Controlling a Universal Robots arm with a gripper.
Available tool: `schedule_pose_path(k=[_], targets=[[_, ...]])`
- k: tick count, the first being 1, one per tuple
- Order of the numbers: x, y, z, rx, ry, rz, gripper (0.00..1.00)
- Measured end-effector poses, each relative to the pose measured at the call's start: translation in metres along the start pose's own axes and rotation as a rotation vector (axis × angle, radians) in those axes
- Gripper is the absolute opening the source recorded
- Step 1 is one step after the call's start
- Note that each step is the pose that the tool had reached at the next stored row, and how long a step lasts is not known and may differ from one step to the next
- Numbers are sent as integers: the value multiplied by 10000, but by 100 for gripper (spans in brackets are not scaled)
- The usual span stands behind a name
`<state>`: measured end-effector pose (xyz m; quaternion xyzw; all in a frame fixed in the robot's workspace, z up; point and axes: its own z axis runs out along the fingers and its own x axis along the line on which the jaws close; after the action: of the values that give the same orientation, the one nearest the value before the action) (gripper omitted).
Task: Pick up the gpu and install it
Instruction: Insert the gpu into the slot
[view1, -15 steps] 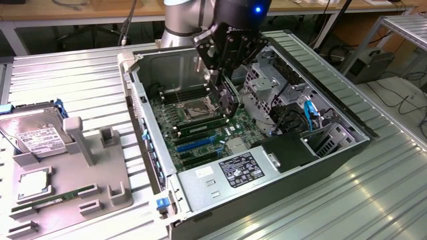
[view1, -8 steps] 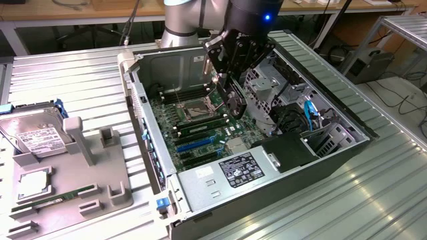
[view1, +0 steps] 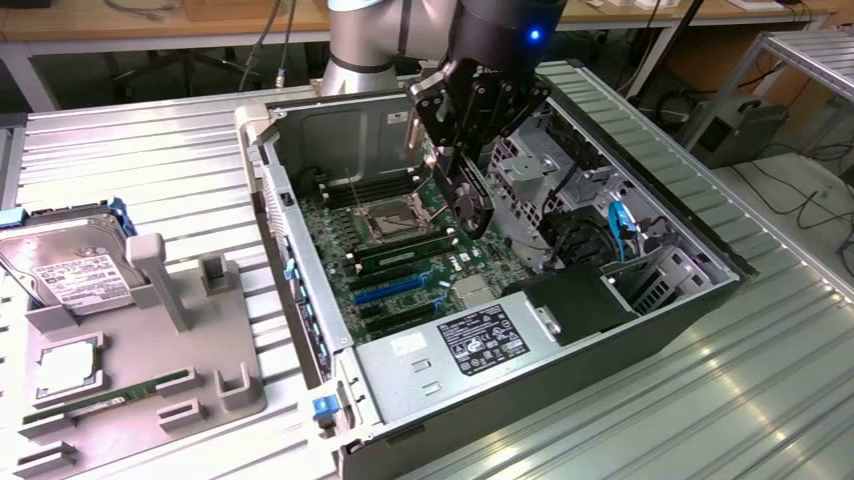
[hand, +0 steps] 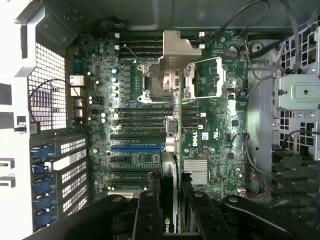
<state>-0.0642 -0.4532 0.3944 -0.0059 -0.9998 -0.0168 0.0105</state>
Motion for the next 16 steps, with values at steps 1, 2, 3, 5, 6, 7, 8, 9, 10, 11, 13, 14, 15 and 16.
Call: schedule_pose_path(k=[1,2,3,5,6,7,8,9,10,11,13,14,15,16], targets=[[0,0,0,0,0,0,26],[0,0,0,0,0,0,26],[0,0,0,0,0,0,26],[0,0,0,0,0,0,26],[0,1,1,4,-4,0,26],[-1,0,3,13,-52,-108,26],[-1,0,5,15,-57,-320,26],[-1,1,7,18,-59,-501,26],[0,1,9,24,-61,-716,26],[-1,1,11,27,-63,-929,26],[0,0,16,36,-66,-1438,26],[-1,0,19,39,-66,-1643,26],[-1,0,23,45,-66,-1998,26],[-1,0,29,53,-64,-2451,26]])
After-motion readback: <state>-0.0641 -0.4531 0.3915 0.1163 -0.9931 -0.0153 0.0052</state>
